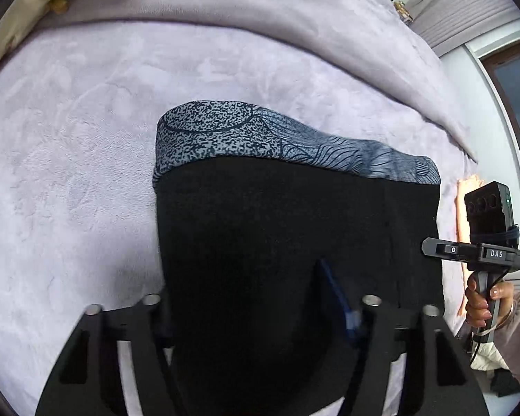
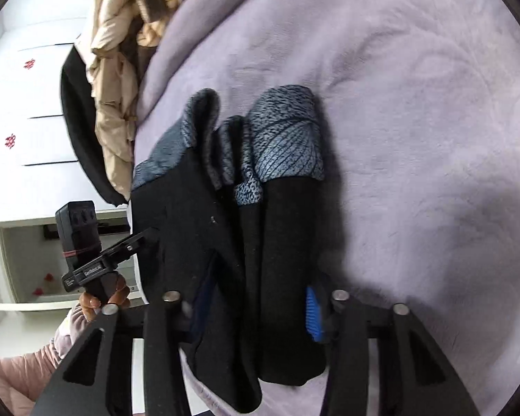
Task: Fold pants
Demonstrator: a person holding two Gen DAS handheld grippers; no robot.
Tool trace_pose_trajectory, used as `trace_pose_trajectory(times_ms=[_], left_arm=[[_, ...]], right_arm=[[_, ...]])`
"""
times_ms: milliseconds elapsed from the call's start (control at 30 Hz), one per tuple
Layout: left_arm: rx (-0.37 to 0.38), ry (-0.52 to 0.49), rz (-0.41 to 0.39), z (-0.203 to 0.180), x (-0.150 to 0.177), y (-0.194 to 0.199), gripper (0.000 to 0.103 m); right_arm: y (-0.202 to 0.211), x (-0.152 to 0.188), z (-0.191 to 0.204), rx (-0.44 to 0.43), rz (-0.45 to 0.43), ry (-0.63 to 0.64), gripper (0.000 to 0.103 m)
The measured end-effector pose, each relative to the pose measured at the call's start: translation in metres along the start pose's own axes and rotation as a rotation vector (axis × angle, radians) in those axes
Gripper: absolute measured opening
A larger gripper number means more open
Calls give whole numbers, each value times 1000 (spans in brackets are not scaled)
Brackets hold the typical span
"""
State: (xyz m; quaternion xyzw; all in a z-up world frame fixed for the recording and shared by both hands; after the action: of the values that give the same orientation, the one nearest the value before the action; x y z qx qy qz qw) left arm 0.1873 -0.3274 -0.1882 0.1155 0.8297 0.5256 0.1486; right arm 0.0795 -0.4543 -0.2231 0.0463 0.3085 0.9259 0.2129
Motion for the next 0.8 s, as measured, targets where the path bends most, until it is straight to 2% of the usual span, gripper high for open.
trace_pose_trajectory(times_ms=[133, 333, 500, 567, 633, 700, 800], left_arm=[[8, -13, -16, -12, 14, 31, 58], [-7, -31, -36, -14, 49, 72, 58], [-75, 8, 7, 16, 88, 56, 58], [-126, 23, 9, 34, 100, 42, 70], [-145, 28, -26, 45, 103, 38, 97], [-148, 55, -28, 54, 103, 35, 103], [-143, 80, -18, 55, 106, 37, 103]], right_arm=[[16, 11, 27, -43, -24, 5, 38], [28, 54, 56, -111, -36, -28, 38], [1, 94, 54, -45, 7, -32, 38], [-16, 106, 41, 36, 26, -37, 39], [-20, 109, 29, 97, 1, -36, 46], [-20, 111, 20, 131, -10, -69, 56], [-16, 114, 23, 202, -27, -59, 60]])
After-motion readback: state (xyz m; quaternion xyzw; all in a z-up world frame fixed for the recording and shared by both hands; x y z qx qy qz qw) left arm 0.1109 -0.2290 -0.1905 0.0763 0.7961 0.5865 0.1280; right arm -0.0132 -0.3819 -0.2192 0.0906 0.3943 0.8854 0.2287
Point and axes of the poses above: each gripper's, at about its wrist camera, not at the fingertips, and y roughly against the way its jaws point, z to its left, x to its underside, the point moved 10 cm from there along -y, roughly the way its jaws point, and after that the axes turned 4 degrees about y, right-handed, at the moved point
